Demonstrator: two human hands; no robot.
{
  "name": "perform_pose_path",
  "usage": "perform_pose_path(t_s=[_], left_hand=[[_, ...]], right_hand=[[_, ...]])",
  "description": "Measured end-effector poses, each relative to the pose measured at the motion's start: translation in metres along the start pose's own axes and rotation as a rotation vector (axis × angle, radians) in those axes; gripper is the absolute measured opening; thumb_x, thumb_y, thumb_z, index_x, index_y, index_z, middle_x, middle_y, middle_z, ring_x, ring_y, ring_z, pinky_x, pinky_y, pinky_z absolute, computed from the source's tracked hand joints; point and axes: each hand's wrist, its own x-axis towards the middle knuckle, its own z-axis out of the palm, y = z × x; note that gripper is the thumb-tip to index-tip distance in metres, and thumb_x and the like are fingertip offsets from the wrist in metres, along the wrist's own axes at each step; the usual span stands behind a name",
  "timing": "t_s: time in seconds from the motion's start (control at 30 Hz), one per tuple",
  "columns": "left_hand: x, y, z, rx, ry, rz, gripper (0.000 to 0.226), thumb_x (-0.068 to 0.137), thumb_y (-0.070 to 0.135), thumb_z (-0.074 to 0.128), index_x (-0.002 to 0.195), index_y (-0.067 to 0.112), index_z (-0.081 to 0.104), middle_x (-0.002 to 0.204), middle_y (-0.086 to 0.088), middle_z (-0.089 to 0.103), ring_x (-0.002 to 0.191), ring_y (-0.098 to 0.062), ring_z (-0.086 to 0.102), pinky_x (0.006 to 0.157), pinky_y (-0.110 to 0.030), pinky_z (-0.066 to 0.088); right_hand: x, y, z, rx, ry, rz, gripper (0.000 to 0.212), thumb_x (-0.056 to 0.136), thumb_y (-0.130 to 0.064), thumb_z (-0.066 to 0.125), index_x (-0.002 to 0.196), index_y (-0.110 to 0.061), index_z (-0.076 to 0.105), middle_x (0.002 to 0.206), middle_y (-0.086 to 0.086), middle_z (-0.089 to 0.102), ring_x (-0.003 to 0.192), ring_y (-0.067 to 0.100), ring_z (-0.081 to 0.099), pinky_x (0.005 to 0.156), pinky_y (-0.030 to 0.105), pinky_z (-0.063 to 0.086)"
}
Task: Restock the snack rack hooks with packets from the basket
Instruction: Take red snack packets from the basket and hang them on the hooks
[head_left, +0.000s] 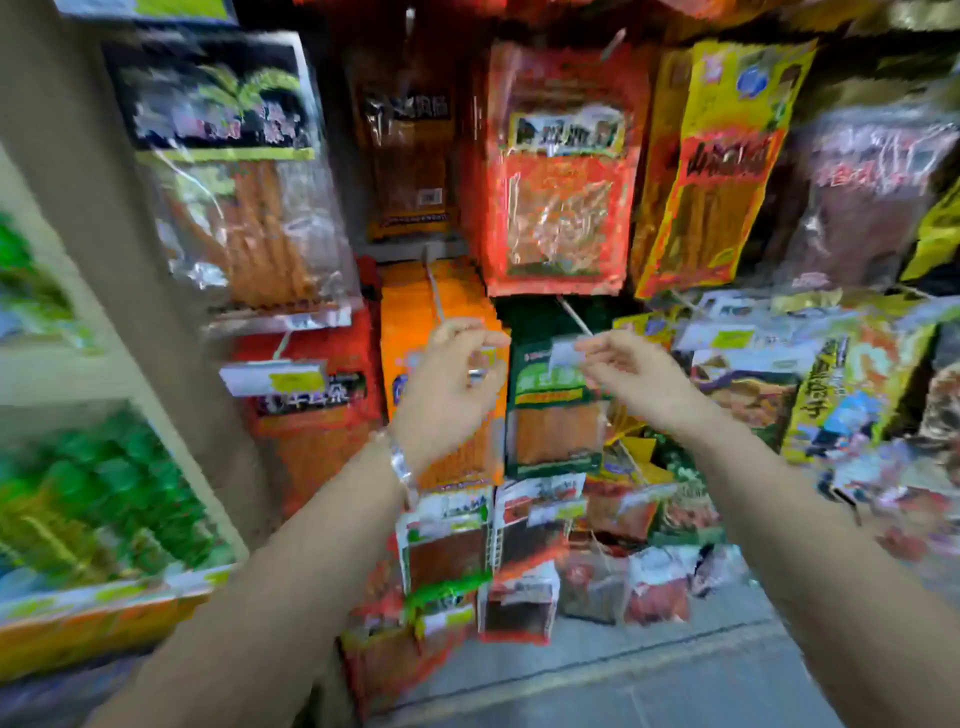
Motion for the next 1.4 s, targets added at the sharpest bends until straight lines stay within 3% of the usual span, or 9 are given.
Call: perform_pose_path(t_s=[0.07, 0.17, 0.27, 0.4, 0.47, 0.6, 0.77, 1.03, 1.4], left_hand=[[-0.071, -0.011, 0.006, -0.051, -0.02, -0.12, 0.026, 0.082, 0.011, 0.055, 0.106, 0.008, 0.065, 0.104, 0.012, 0.049, 0.093, -0.016, 0.056, 0.083, -0.012, 0.041], [-0.201, -0.035, 0.022, -0.118, -0.094, -0.547, 0.025, 0.086, -0.007, 0.056, 0.109, -0.002, 0.062, 0.092, -0.021, 0.056, 0.081, -0.034, 0.059, 0.071, -0.016, 0.047], [-0.341, -0.034, 0.035, -0.189, -0.187, -1.027, 0.03, 0.09, -0.004, 0.052, 0.119, -0.002, 0.057, 0.099, -0.012, 0.06, 0.076, -0.014, 0.054, 0.062, -0.003, 0.041], [-0.491, -0.007, 0.044, -0.235, -0.134, -1.467, 0.019, 0.091, 0.0, 0.054, 0.109, 0.001, 0.061, 0.102, -0.018, 0.061, 0.089, -0.026, 0.058, 0.074, -0.027, 0.043], [-0.541, 0.009, 0.04, -0.218, -0.1, -1.608, 0.012, 0.091, 0.005, 0.055, 0.1, 0.009, 0.063, 0.09, -0.011, 0.063, 0.083, -0.022, 0.058, 0.072, -0.024, 0.045], [-0.59, 0.015, 0.023, -0.141, -0.02, -1.723, 0.015, 0.09, 0.009, 0.054, 0.1, 0.009, 0.066, 0.09, -0.008, 0.067, 0.077, -0.016, 0.059, 0.07, -0.02, 0.048], [-0.618, 0.005, -0.005, -0.125, 0.087, -1.808, 0.022, 0.091, 0.009, 0.052, 0.107, 0.007, 0.067, 0.103, -0.013, 0.065, 0.097, -0.028, 0.059, 0.088, -0.028, 0.044], [-0.66, -0.042, -0.092, -0.286, 0.25, -1.876, 0.02, 0.09, 0.002, 0.049, 0.092, 0.012, 0.065, 0.09, -0.012, 0.066, 0.072, -0.021, 0.06, 0.069, -0.023, 0.052], [-0.637, -0.193, -0.28, -0.313, 0.259, -1.606, 0.023, 0.095, 0.003, 0.041, 0.102, 0.013, 0.06, 0.095, 0.001, 0.062, 0.079, -0.007, 0.059, 0.059, -0.006, 0.044]], right_hand=[[-0.049, 0.028, 0.021, 0.086, -0.045, 0.079, 0.016, 0.092, -0.002, 0.055, 0.107, -0.005, 0.06, 0.098, 0.013, 0.06, 0.09, 0.019, 0.055, 0.08, 0.026, 0.045], [-0.129, 0.072, 0.06, 0.161, -0.176, 0.269, 0.021, 0.093, 0.002, 0.051, 0.112, 0.005, 0.058, 0.102, 0.014, 0.06, 0.086, 0.019, 0.055, 0.064, 0.013, 0.047], [-0.217, 0.115, 0.1, 0.134, -0.338, 0.465, 0.015, 0.094, 0.001, 0.048, 0.104, 0.003, 0.06, 0.087, 0.008, 0.058, 0.07, 0.011, 0.054, 0.052, 0.004, 0.041], [-0.317, 0.157, 0.151, 0.058, -0.63, 0.76, 0.014, 0.095, -0.006, 0.05, 0.107, -0.007, 0.057, 0.089, 0.01, 0.058, 0.06, 0.007, 0.057, 0.054, 0.018, 0.037], [-0.357, 0.166, 0.169, 0.003, -0.759, 0.886, 0.013, 0.096, -0.011, 0.049, 0.108, -0.011, 0.054, 0.093, 0.008, 0.059, 0.066, 0.012, 0.056, 0.057, 0.021, 0.036], [-0.413, 0.172, 0.191, -0.146, -1.038, 0.975, 0.007, 0.094, -0.017, 0.05, 0.088, -0.015, 0.054, 0.085, 0.007, 0.058, 0.066, 0.015, 0.054, 0.06, 0.023, 0.04], [-0.43, 0.163, 0.224, -0.552, -1.365, 0.636, 0.025, 0.09, -0.022, 0.047, 0.066, -0.016, 0.054, 0.076, 0.005, 0.055, 0.07, 0.017, 0.05, 0.063, 0.026, 0.036], [-0.371, 0.081, 0.355, -0.362, -1.249, 0.628, 0.015, 0.096, -0.015, 0.049, 0.105, -0.004, 0.054, 0.092, 0.009, 0.057, 0.067, 0.014, 0.053, 0.055, 0.019, 0.04], [-0.31, -0.035, 0.587, -0.114, -1.114, 0.519, 0.007, 0.092, -0.029, 0.057, 0.092, -0.035, 0.057, 0.093, -0.006, 0.067, 0.07, 0.002, 0.064, 0.065, 0.021, 0.048]])
